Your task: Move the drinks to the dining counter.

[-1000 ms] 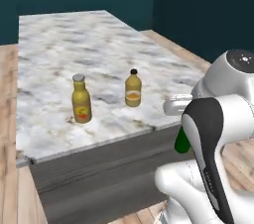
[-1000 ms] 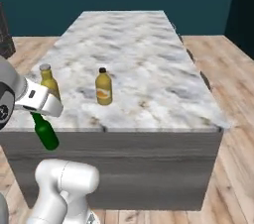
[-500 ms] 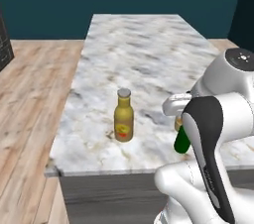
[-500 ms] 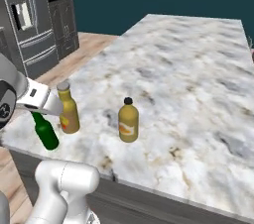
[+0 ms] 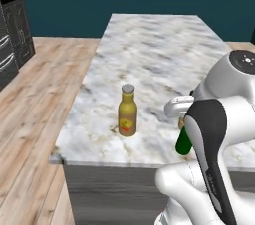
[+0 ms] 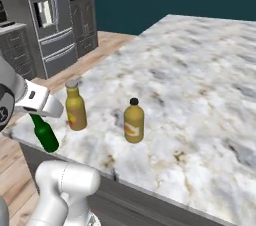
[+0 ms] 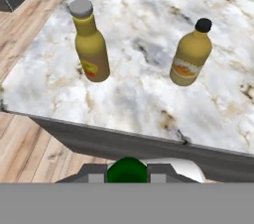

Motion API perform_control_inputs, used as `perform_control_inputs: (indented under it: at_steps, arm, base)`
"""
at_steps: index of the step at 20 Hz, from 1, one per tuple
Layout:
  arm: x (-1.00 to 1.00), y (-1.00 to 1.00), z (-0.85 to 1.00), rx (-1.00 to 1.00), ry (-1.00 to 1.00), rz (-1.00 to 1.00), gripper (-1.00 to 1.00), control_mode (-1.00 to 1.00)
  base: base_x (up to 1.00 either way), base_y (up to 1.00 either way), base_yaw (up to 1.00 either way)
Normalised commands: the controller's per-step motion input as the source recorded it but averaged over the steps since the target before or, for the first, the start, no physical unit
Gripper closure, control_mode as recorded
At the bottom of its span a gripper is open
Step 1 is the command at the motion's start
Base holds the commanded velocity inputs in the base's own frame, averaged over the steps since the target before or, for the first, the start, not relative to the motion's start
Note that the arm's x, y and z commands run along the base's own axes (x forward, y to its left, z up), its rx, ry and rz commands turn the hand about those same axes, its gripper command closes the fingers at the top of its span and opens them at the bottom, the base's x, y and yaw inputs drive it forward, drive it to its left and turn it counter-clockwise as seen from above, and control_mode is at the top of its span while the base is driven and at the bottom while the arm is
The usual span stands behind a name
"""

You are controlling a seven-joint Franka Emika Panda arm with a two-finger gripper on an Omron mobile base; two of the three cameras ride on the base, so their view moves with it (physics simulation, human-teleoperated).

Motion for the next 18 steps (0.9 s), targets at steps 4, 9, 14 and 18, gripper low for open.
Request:
perform_control_inputs:
  at_steps: [4, 9, 14, 18]
  arm:
    - [0.00, 0.00, 0.00, 0.00, 0.00, 0.00, 1.00, 1.00]
    - [0.00, 0.00, 0.00, 0.00, 0.00, 0.00, 1.00, 1.00]
    - [0.00, 0.00, 0.00, 0.00, 0.00, 0.00, 1.00, 1.00]
    - [0.47, -0.16, 0.01, 0.03, 0.08, 0.09, 1.00, -1.00]
  base:
    - [0.94, -0.50, -0.05]
    - [1.00, -0.18, -0.33]
    - [0.87, -0.16, -0.16]
    - [0.17, -0.03, 0.00]
